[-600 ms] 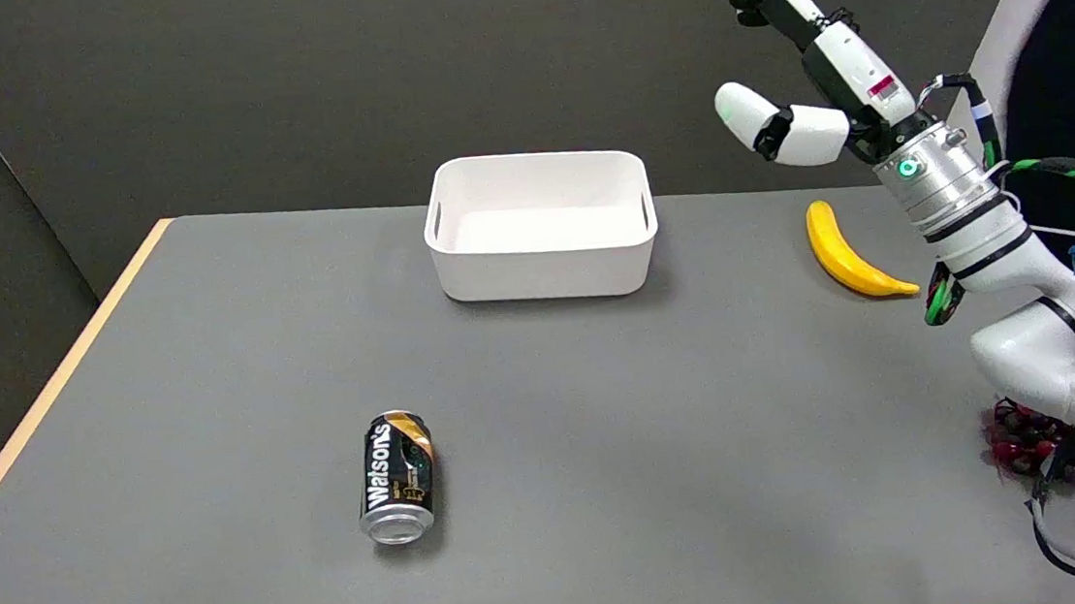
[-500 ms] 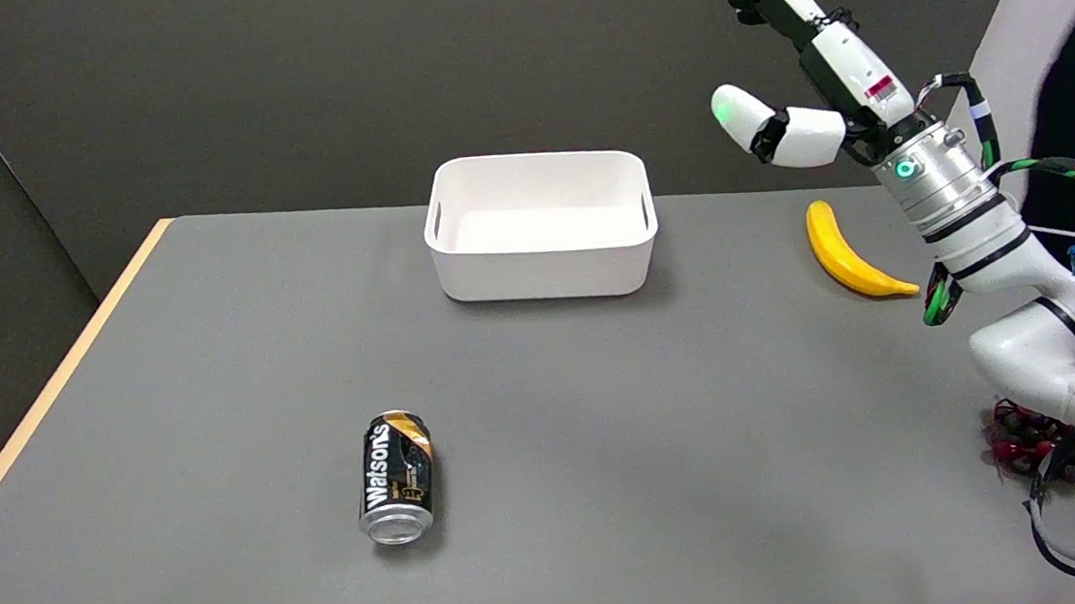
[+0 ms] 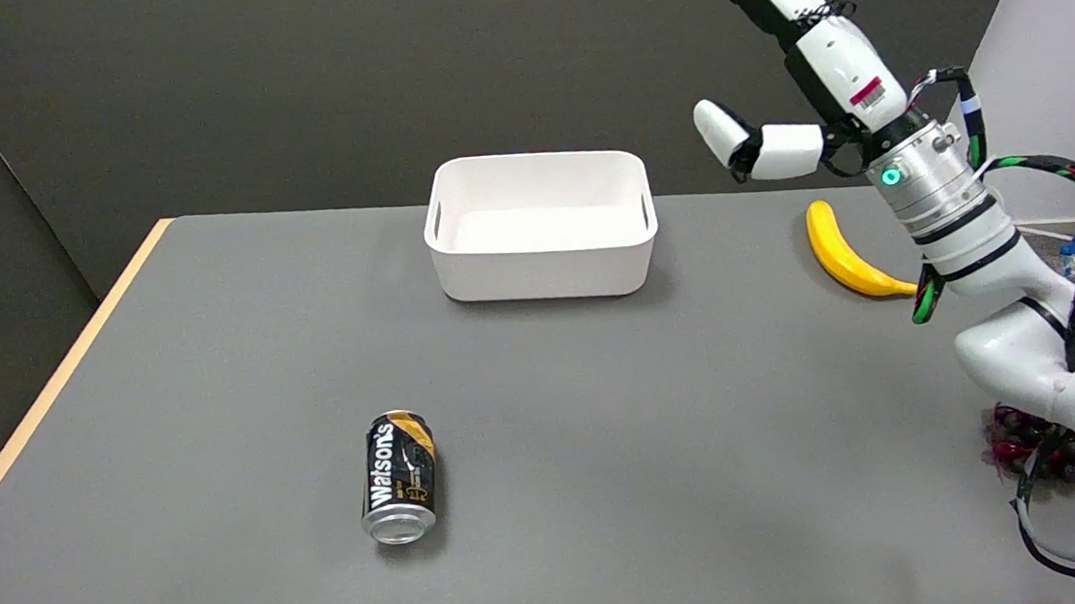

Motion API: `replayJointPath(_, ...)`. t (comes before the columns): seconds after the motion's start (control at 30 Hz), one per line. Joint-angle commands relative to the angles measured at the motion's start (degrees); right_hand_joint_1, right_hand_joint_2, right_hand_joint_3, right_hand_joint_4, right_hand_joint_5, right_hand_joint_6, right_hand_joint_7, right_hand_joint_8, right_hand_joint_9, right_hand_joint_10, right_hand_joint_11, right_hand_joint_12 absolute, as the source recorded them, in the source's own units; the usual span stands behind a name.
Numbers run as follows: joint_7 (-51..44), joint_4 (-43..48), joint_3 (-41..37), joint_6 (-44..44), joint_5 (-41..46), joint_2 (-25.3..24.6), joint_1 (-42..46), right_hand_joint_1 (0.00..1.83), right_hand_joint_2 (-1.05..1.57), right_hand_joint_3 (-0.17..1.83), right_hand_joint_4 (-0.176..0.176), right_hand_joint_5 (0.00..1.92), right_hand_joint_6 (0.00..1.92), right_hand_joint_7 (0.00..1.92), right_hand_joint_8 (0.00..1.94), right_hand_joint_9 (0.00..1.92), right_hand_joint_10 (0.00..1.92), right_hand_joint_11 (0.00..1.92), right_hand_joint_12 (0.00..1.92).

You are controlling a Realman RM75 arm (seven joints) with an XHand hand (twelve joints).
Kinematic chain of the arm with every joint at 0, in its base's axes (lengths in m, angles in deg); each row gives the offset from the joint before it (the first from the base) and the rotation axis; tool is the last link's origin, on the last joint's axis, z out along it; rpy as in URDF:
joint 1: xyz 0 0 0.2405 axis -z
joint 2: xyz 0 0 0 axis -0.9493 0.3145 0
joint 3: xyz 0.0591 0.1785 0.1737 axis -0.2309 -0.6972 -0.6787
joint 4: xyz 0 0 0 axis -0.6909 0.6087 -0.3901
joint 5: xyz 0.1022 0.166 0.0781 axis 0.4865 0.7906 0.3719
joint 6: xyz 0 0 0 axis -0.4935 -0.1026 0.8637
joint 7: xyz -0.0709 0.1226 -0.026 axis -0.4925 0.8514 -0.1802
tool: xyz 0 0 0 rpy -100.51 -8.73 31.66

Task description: Pick up the black can.

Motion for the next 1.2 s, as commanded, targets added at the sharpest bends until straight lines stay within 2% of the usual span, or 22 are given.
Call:
replayJointPath(0.03, -9.76, 0.38, 11.79, -10.17, -11.45, 3.76, -6.74, 0.6, 0.68, 1.0, 0.055, 0.08, 0.34, 0.1, 0.25, 0.09, 0.55, 0.0, 0.92)
replayJointPath(0.1, -6.12, 1.22, 15.67, -9.4, -13.83, 5.52, -8.53, 0.59, 0.67, 1.0, 0.061, 0.07, 0.3, 0.1, 0.24, 0.09, 0.54, 0.0, 0.91)
replayJointPath(0.3, -3.59, 0.71, 20.31, -10.31, -18.65, 6.31, -9.65, 0.59, 0.64, 1.02, 0.07, 0.05, 0.17, 0.08, 0.24, 0.09, 0.56, 0.0, 0.92)
replayJointPath(0.43, -3.85, 0.2, 21.8, -11.01, -22.14, 6.22, -7.99, 0.6, 0.64, 1.02, 0.064, 0.0, 0.13, 0.04, 0.22, 0.07, 0.55, 0.0, 0.87)
replayJointPath(0.5, -3.99, 0.47, 21.94, -11.33, -23.88, 6.12, -6.98, 0.69, 0.66, 1.04, 0.053, 0.0, 0.05, 0.04, 0.13, 0.05, 0.53, 0.0, 0.78)
replayJointPath(0.63, -3.99, 1.23, 21.94, -12.04, -26.82, 5.98, -5.56, 0.69, 0.63, 1.01, 0.055, 0.0, 0.0, 0.0, 0.08, 0.04, 0.48, 0.0, 0.74)
replayJointPath(0.87, -4.08, 1.37, 24.23, -12.67, -32.17, 5.4, -6.17, 0.74, 0.6, 0.97, 0.053, 0.0, 0.0, 0.0, 0.0, 0.01, 0.39, 0.0, 0.63)
replayJointPath(1.2, -6.77, -0.39, 34.01, -8.4, -38.03, 3.42, -12.83, 0.81, 0.59, 0.94, 0.054, 0.0, 0.0, 0.0, 0.0, 0.0, 0.32, 0.0, 0.56)
